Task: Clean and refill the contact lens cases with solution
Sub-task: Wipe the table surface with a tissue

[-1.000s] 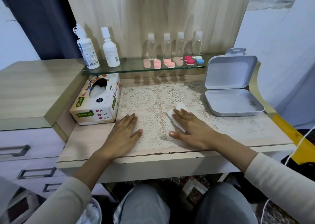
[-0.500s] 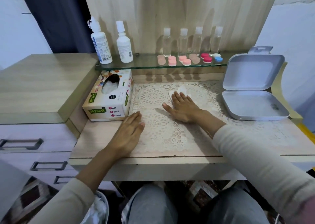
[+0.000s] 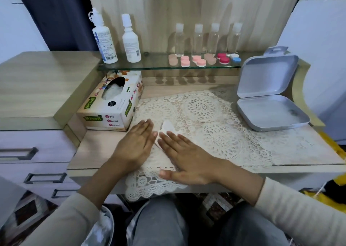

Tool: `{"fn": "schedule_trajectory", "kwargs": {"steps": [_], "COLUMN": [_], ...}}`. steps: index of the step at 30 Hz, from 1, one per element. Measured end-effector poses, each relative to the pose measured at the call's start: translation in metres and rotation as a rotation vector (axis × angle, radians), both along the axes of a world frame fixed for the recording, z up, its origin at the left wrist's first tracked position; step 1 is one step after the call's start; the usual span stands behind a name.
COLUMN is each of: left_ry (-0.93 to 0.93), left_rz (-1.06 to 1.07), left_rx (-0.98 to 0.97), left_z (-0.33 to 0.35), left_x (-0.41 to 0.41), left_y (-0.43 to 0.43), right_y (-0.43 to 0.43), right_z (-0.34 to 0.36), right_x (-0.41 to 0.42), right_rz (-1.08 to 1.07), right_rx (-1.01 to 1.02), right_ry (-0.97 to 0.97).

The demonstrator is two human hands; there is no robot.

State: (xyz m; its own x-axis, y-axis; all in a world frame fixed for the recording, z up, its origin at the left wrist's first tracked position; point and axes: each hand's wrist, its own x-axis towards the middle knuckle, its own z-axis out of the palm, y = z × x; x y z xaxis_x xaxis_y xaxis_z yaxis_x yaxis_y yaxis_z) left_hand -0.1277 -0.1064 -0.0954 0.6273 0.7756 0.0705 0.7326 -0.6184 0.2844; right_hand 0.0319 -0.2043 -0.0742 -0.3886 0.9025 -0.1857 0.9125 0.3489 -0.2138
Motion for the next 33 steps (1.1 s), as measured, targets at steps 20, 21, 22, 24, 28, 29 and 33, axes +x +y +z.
{"fn": "schedule_trajectory", "kwargs": {"steps": [20, 21, 22, 24, 28, 29, 33], "left_ry": [0.063, 0.072, 0.080, 0.096, 0.146, 0.148, 0.174], "left_rz": [0.118, 0.111, 0.109, 0.108, 0.090, 0.088, 0.079], "left_rx": [-0.105, -0.125, -0.141, -0.184, -0.225, -0.222, -0.164], "left_z": [0.018, 0.018, 0.018, 0.020, 0.017, 0.016, 0.015], "left_x": [0.007, 0.008, 0.009, 0.011, 0.017, 0.018, 0.021], "left_y": [-0.008, -0.007, -0.005, -0.001, 0.015, 0.019, 0.030], "right_y": [0.024, 0.026, 0.029, 0.031, 0.036, 0.038, 0.049], "right_z": [-0.001, 0.001, 0.002, 0.004, 0.005, 0.005, 0.004], "right_x": [0.008, 0.011, 0.015, 0.025, 0.048, 0.053, 0.071], "right_rz": [-0.084, -0.086, -0.096, -0.144, -0.274, -0.300, -0.387], "right_rx": [-0.028, -0.027, -0.023, -0.024, -0.032, -0.031, -0.001], "right_ry": [0.009, 0.003, -0.002, 0.000, 0.024, 0.025, 0.003]}}
